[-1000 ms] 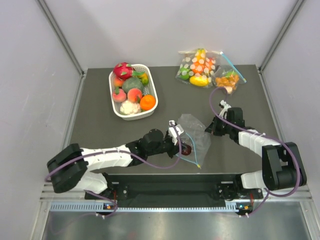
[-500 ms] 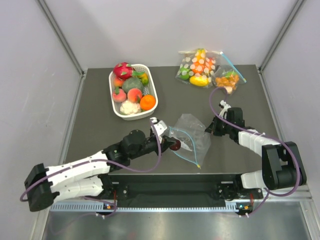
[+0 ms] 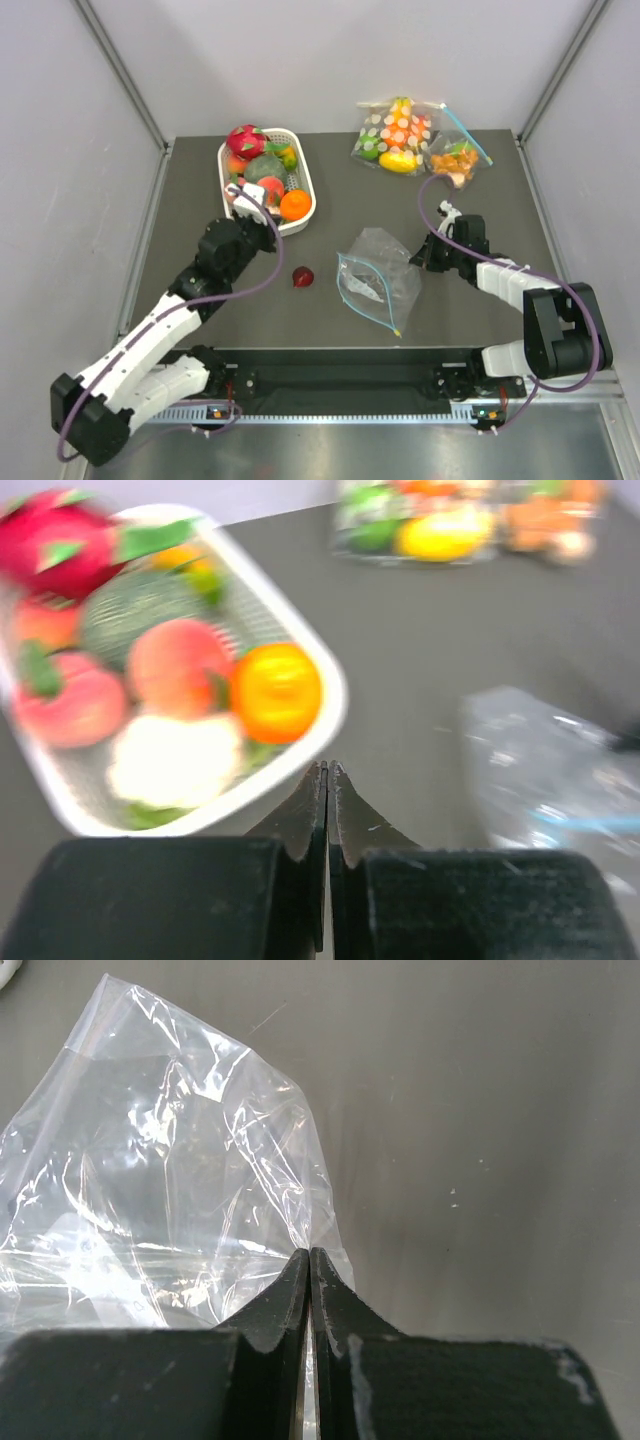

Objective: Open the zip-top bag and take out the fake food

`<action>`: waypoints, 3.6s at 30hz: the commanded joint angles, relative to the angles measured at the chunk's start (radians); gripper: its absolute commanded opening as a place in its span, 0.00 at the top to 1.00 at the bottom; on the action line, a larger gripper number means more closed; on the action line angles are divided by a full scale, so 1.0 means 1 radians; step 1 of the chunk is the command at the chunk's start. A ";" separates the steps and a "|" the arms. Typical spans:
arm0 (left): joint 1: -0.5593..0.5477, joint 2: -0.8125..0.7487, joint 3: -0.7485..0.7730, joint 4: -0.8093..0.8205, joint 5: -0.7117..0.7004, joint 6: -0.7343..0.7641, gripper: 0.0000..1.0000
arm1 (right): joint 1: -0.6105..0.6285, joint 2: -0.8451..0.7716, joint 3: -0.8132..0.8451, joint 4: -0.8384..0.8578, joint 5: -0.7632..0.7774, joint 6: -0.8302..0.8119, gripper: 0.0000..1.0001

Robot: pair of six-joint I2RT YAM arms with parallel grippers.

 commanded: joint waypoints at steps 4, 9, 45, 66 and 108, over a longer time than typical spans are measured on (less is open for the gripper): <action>0.227 0.158 0.023 0.141 0.141 -0.027 1.00 | -0.016 -0.017 0.029 0.048 -0.016 -0.014 1.00; 0.195 0.141 -0.037 0.093 0.244 -0.064 1.00 | -0.017 -0.026 0.026 0.045 -0.004 -0.021 1.00; -0.476 0.268 -0.109 -0.396 -0.244 -0.696 0.07 | -0.017 -0.039 0.014 0.054 -0.030 -0.020 1.00; -0.577 0.453 -0.048 -0.562 -0.270 -0.806 0.53 | -0.017 -0.017 0.015 0.061 -0.036 -0.020 1.00; 0.202 0.618 0.408 -0.270 -0.284 -0.153 1.00 | -0.027 0.017 0.038 0.059 -0.033 -0.023 1.00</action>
